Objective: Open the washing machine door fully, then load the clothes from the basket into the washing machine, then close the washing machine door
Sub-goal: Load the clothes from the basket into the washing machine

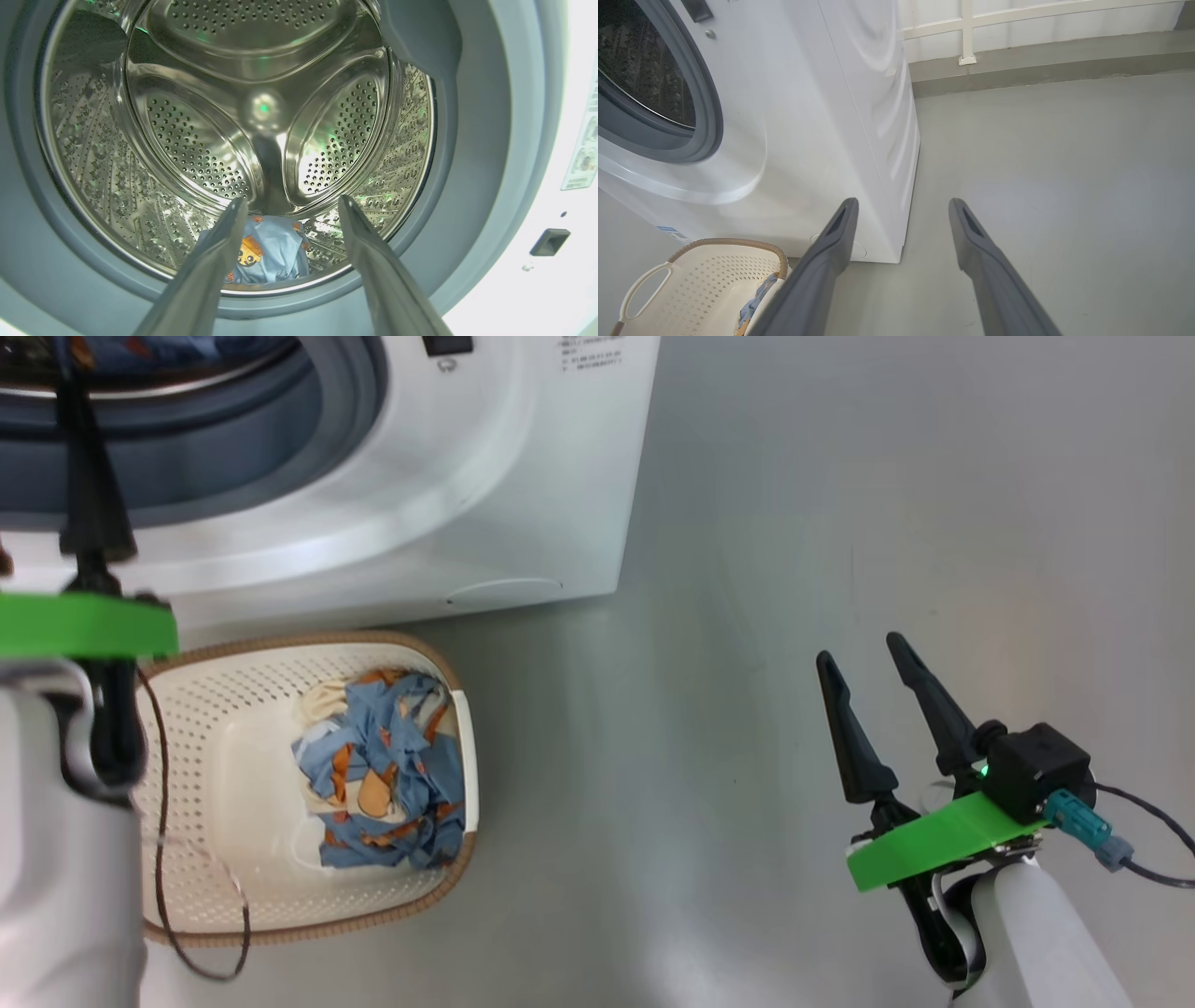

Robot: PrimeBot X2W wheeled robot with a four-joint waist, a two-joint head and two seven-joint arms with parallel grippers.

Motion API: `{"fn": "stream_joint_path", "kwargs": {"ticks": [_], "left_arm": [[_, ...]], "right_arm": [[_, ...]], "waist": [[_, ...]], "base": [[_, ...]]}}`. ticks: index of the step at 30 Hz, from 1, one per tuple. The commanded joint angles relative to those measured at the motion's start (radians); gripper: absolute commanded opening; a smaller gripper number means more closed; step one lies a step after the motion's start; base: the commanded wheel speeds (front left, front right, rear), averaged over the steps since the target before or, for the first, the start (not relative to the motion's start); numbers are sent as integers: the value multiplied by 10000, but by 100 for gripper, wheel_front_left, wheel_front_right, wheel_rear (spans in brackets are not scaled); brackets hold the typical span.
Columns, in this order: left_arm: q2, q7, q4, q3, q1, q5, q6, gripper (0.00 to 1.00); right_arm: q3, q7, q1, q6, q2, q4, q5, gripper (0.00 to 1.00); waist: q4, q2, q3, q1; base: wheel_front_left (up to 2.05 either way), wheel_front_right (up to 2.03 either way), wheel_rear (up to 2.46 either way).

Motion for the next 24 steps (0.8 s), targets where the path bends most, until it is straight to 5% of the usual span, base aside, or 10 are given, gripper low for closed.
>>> {"fn": "stream_joint_path", "kwargs": {"ticks": [1, 24], "left_arm": [[325, -79, -574, 467, 561, 165, 43, 100], [-1335, -80, -3731, 2069, 5633, 1757, -83, 100]], "right_arm": [[304, -48, 341, 62, 62, -133, -123, 100], [404, -48, 1090, 62, 111, 85, -39, 100]], "waist": [[37, 0, -417, 1], [-118, 0, -2399, 1]], "base": [[0, 0, 0], [0, 0, 0]]}}
